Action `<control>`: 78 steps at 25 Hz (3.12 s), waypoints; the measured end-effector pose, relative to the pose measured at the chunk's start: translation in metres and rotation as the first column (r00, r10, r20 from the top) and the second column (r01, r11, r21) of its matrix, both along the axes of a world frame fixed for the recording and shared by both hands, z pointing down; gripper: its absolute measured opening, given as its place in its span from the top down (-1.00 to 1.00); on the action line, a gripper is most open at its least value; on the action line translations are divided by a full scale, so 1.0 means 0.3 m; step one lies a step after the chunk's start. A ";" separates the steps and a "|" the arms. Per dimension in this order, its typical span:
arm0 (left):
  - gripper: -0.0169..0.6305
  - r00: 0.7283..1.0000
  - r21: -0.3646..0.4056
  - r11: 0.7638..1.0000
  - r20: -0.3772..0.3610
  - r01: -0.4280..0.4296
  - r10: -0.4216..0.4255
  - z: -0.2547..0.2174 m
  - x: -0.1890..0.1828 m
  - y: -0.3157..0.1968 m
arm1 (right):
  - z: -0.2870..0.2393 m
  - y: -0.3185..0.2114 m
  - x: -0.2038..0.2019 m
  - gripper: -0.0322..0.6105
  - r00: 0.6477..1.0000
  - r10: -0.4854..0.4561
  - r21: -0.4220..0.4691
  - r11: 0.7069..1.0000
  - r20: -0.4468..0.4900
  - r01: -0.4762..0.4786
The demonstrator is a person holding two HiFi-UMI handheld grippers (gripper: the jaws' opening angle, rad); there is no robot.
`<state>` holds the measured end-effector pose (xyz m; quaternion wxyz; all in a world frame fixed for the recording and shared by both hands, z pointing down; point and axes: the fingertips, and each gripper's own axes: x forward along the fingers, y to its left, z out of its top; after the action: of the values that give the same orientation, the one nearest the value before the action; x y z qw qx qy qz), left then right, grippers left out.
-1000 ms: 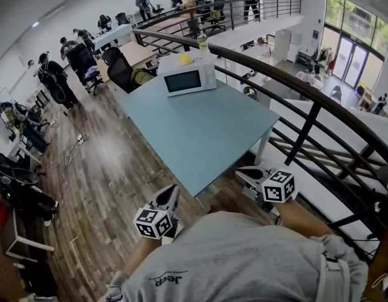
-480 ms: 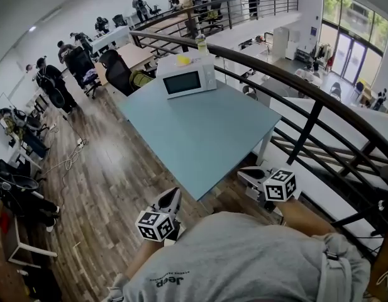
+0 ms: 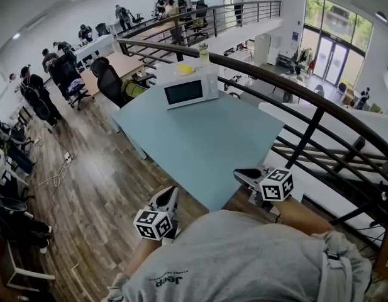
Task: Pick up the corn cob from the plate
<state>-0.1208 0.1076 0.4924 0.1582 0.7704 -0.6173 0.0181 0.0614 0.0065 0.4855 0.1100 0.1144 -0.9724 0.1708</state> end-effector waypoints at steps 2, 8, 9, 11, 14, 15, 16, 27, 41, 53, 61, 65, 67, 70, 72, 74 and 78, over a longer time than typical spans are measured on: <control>0.89 1.000 0.012 1.000 -0.001 -0.017 0.017 -0.015 -0.083 -0.013 | -0.027 -0.005 -0.077 0.85 1.000 0.020 0.015 1.000 0.004 -0.020; 0.89 0.999 -0.008 0.999 -0.030 -0.041 0.041 0.012 -0.275 -0.014 | -0.045 -0.003 -0.244 0.85 0.998 0.069 0.013 0.998 -0.001 -0.069; 0.89 0.998 -0.011 0.999 -0.036 -0.044 0.043 0.020 -0.301 -0.016 | -0.040 -0.004 -0.266 0.85 0.997 0.076 0.011 0.997 -0.004 -0.076; 0.89 0.998 -0.012 0.999 -0.046 -0.052 0.052 0.031 -0.345 -0.025 | -0.030 -0.009 -0.305 0.85 0.996 0.090 0.007 0.996 -0.011 -0.090; 0.89 0.997 -0.016 0.998 -0.057 -0.061 0.060 0.043 -0.393 -0.046 | -0.020 -0.023 -0.355 0.85 0.995 0.097 0.002 0.995 -0.026 -0.097; 0.89 0.996 -0.018 0.998 -0.062 -0.061 0.059 0.045 -0.408 -0.054 | -0.018 -0.027 -0.371 0.85 0.995 0.094 0.000 0.996 -0.034 -0.094; 0.89 0.996 -0.021 0.998 -0.067 -0.059 0.058 0.048 -0.421 -0.061 | -0.016 -0.032 -0.386 0.85 0.995 0.090 -0.002 0.996 -0.042 -0.090; 0.89 0.998 -0.075 0.997 -0.069 -0.021 0.016 0.087 -0.391 -0.227 | 0.021 -0.227 -0.384 0.85 0.998 0.038 -0.043 0.998 -0.043 -0.040; 0.89 0.998 -0.140 0.988 0.018 0.064 -0.062 -0.004 -0.168 -0.630 | 0.160 -0.772 -0.287 0.85 0.997 -0.067 -0.171 0.982 0.043 0.073; 0.89 1.000 -0.179 0.984 -0.026 -0.020 0.015 0.142 -0.390 -0.737 | 0.215 -0.751 -0.530 0.85 0.999 -0.045 -0.158 0.987 -0.009 0.043; 0.89 0.984 -0.131 0.975 -0.060 -0.177 0.171 0.106 -0.247 -0.894 | 0.198 -0.808 -0.295 0.85 0.991 0.130 -0.182 0.974 -0.042 -0.136; 0.89 0.982 -0.148 0.971 -0.051 -0.190 0.184 0.076 -0.173 -0.903 | 0.210 -0.827 -0.174 0.85 0.982 0.185 -0.218 0.958 -0.027 -0.187; 0.89 0.983 -0.165 0.969 -0.035 -0.185 0.182 0.078 -0.161 -0.908 | 0.223 -0.854 -0.156 0.85 0.981 0.193 -0.225 0.956 -0.011 -0.191; 0.89 0.986 -0.184 0.969 -0.012 -0.166 0.167 0.082 -0.170 -0.928 | 0.244 -0.905 -0.167 0.85 0.982 0.189 -0.232 0.956 0.018 -0.180; 0.89 0.988 -0.188 0.970 -0.003 -0.153 0.155 0.069 -0.162 -0.943 | 0.245 -0.933 -0.162 0.85 0.983 0.183 -0.237 0.956 0.032 -0.171; 0.89 0.989 -0.190 0.971 0.007 -0.144 0.148 0.045 -0.143 -0.945 | 0.241 -0.946 -0.145 0.85 0.983 0.178 -0.245 0.956 0.043 -0.163; 0.89 0.990 -0.204 0.970 0.023 -0.133 0.141 0.023 -0.119 -0.928 | 0.245 -0.954 -0.125 0.85 0.982 0.181 -0.267 0.951 0.060 -0.159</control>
<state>-0.1563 -0.1706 0.4993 0.2226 0.7906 -0.5605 0.1058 0.0238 -0.2797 0.5590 0.0682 0.1752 -0.9318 0.3106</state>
